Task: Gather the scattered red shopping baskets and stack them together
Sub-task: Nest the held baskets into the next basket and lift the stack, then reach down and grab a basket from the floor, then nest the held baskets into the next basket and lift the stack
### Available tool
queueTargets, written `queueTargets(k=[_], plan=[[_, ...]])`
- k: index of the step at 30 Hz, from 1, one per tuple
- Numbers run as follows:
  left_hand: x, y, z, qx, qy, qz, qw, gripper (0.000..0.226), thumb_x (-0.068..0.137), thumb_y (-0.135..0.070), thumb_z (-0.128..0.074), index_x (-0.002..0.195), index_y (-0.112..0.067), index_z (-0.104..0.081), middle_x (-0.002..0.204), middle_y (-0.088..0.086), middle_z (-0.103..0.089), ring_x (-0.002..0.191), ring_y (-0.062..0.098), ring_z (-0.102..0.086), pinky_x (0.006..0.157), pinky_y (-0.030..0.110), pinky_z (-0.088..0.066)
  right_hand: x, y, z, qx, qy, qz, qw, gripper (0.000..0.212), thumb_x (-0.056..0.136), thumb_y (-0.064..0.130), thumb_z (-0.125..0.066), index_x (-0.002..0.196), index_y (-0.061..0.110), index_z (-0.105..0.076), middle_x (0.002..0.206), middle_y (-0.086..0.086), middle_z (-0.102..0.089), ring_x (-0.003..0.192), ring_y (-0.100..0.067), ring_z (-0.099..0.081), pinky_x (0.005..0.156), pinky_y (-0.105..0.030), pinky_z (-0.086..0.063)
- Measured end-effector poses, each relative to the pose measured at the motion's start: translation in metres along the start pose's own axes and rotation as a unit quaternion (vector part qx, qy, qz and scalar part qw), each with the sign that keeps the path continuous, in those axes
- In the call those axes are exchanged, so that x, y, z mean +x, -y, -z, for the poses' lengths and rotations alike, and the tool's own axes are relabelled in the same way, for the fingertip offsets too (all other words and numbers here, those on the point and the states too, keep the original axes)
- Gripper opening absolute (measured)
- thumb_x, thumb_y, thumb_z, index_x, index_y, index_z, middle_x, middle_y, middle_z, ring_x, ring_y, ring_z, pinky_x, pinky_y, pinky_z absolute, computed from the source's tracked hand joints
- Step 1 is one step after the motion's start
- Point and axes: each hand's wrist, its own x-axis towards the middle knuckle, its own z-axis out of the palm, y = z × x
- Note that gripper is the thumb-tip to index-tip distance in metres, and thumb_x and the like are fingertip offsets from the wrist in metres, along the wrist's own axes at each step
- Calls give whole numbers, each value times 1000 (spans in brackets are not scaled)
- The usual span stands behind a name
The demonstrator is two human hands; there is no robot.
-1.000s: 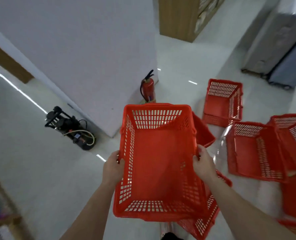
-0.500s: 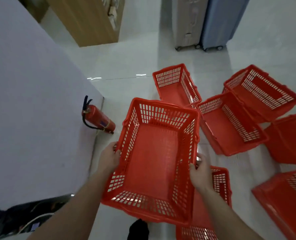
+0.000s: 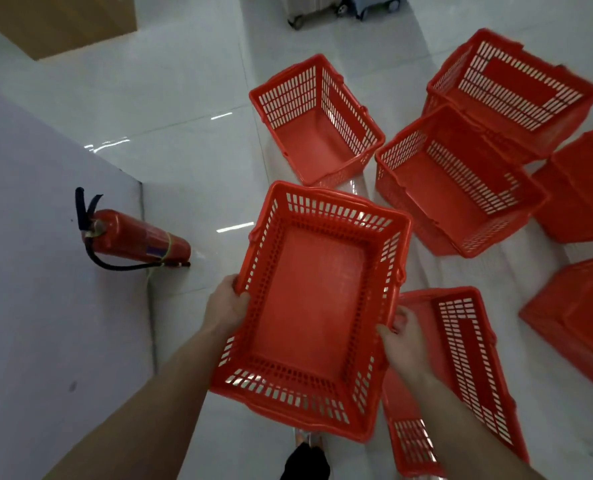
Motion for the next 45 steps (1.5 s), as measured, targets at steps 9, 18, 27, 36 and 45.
queueTargets(k=[9, 18, 27, 36, 45], plan=[[-9, 35, -48, 74, -25, -52, 996, 49, 92, -13, -53, 141, -14, -50, 135, 13, -60, 117, 32, -59, 95, 41, -45, 24, -38, 4, -86, 40, 29, 995, 21, 95, 15, -64, 115, 12, -59, 91, 5, -66, 85, -15, -61, 86, -36, -49], [-79, -36, -160, 129, 86, -172, 973, 53, 89, -22, -64, 139, -9, -53, 140, 11, -56, 128, 27, -52, 107, 33, -37, 8, -107, 139, -165, -49, -28, 985, 31, 92, 20, -67, 117, 3, -64, 110, -13, -69, 104, -29, -64, 87, -29, -42], [-77, -117, -334, 214, 175, -310, 910, 80, 72, -48, -75, 141, -14, -50, 137, 5, -59, 125, 21, -55, 107, 33, -41, -3, -263, 238, -71, -197, -146, 967, 25, 88, 21, -65, 112, 13, -65, 109, -7, -71, 94, -25, -66, 82, -32, -47], [5, -132, -451, 354, 92, -396, 843, 92, 70, -47, -76, 143, -5, -38, 136, 21, -51, 127, 41, -44, 108, 48, -34, 7, -404, 180, 36, -266, -255, 929, 55, 89, 37, -65, 132, 7, -51, 126, -18, -60, 113, -37, -60, 96, -49, -49], [58, -106, -494, 405, 27, -336, 850, 74, 83, -33, -70, 141, -4, -34, 133, 26, -49, 121, 48, -47, 101, 56, -39, 45, -437, 142, 122, -370, -251, 886, 16, 94, 15, -57, 102, 19, -44, 80, 13, -54, 73, -16, -62, 54, -19, -40]])
